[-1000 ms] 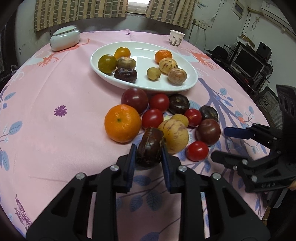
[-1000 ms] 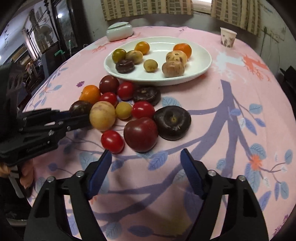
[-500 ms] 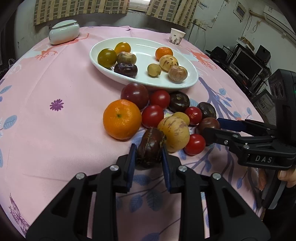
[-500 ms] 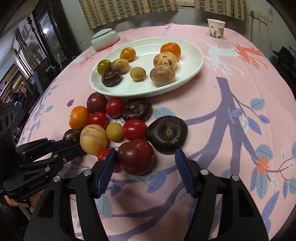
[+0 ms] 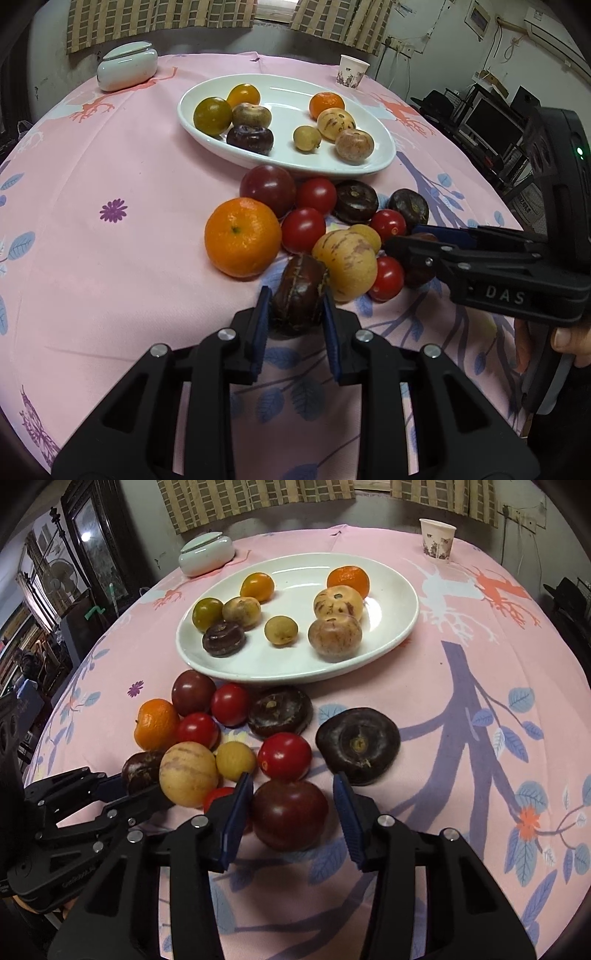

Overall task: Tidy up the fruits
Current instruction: 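Grasp the dark brown oblong fruit with the left tool while the right tool grasps the dark red tomato, then carry both fruits over the white plate and open both tools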

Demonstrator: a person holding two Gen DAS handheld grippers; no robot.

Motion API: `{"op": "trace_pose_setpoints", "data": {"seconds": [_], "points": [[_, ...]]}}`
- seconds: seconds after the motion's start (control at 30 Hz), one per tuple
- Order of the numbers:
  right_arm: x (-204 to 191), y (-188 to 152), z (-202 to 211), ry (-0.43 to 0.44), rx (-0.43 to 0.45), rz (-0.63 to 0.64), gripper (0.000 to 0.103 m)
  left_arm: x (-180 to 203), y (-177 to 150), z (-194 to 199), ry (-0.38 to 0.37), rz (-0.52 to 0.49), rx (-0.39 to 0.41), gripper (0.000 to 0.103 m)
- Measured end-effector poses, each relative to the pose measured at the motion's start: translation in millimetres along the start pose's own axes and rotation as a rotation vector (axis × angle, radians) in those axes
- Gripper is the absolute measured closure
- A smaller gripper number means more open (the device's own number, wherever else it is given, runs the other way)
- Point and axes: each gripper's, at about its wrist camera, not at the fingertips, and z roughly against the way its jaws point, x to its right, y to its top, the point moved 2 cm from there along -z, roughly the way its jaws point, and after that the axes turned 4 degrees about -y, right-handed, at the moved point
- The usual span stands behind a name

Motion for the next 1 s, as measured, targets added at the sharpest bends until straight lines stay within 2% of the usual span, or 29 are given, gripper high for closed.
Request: {"op": "trace_pose_setpoints", "data": {"seconds": [0.03, 0.13, 0.27, 0.33, 0.4, 0.53, 0.83, 1.0], "points": [[-2, -1, 1, -0.008, -0.001, 0.02, 0.061, 0, 0, 0, 0.0, -0.001, 0.0, 0.077], [-7, -10, 10, -0.019, 0.019, 0.076, 0.063, 0, 0, 0, -0.001, -0.001, -0.001, 0.077], [6, -22, 17, 0.051, 0.047, 0.022, 0.063, 2, -1, -1, 0.009, -0.015, -0.003, 0.077], [4, -26, 16, 0.065, 0.032, 0.036, 0.062, 4, -1, -2, 0.023, -0.026, -0.008, 0.077], [2, -28, 9, 0.037, 0.021, 0.04, 0.062, 6, 0, -3, 0.035, -0.035, -0.011, 0.077], [1, -26, 8, 0.038, 0.042, 0.036, 0.063, 6, 0, -4, 0.042, -0.034, -0.011, 0.077], [10, -34, 30, 0.056, 0.095, 0.014, 0.063, 12, 0, 8, 0.028, -0.054, 0.037, 0.076], [16, -33, 46, 0.058, 0.131, 0.01, 0.063, 16, 0, 19, 0.034, -0.049, 0.033, 0.076]]}}
